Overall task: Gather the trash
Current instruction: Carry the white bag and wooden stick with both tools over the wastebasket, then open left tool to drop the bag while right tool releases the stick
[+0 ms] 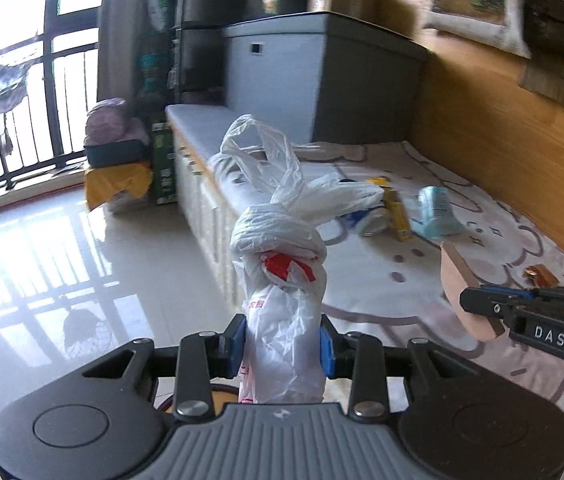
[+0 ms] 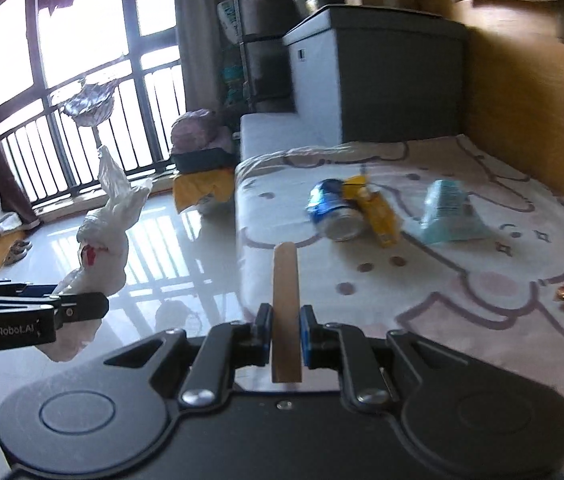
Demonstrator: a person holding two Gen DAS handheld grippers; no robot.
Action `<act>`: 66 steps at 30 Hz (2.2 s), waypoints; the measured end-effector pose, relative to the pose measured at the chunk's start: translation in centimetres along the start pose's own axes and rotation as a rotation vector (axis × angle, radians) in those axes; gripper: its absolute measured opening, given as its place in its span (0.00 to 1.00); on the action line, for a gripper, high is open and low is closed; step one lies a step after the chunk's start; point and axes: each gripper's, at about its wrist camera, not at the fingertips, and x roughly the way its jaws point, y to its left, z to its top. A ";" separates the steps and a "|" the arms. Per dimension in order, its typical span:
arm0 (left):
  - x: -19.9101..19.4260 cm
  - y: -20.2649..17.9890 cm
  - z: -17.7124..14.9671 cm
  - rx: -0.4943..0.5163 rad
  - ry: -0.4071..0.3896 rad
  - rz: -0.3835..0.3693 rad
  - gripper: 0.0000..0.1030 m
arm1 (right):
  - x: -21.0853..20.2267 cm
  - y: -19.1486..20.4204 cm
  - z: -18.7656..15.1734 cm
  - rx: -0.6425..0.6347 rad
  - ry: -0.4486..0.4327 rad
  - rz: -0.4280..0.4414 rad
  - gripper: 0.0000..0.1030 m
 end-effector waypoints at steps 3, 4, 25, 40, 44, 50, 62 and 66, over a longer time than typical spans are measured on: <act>-0.1 1.9 -0.6 -0.033 0.002 0.022 0.37 | 1.0 2.1 0.0 -0.018 0.013 0.014 0.14; -0.2 2.5 -0.9 -0.042 0.004 0.033 0.37 | 1.3 2.6 0.0 -0.022 0.016 0.018 0.14; 6.2 10.6 -5.5 -0.144 0.119 0.122 0.37 | 13.3 8.1 -3.9 -0.037 0.279 0.133 0.14; 15.6 14.1 -12.3 -0.163 0.356 0.070 0.37 | 24.0 8.9 -9.4 0.004 0.612 0.131 0.14; 17.9 14.5 -14.3 -0.131 0.422 0.038 0.37 | 26.2 9.0 -11.1 -0.014 0.674 0.120 0.14; 21.3 15.0 -17.6 -0.054 0.514 -0.049 0.37 | 29.0 9.0 -13.2 -0.041 0.756 0.101 0.14; 28.1 14.8 -22.3 0.086 0.676 -0.159 0.38 | 32.8 8.5 -16.1 -0.022 0.861 0.113 0.14; 29.7 14.5 -23.0 0.172 0.708 -0.146 0.38 | 33.8 8.6 -16.8 -0.026 0.878 0.113 0.14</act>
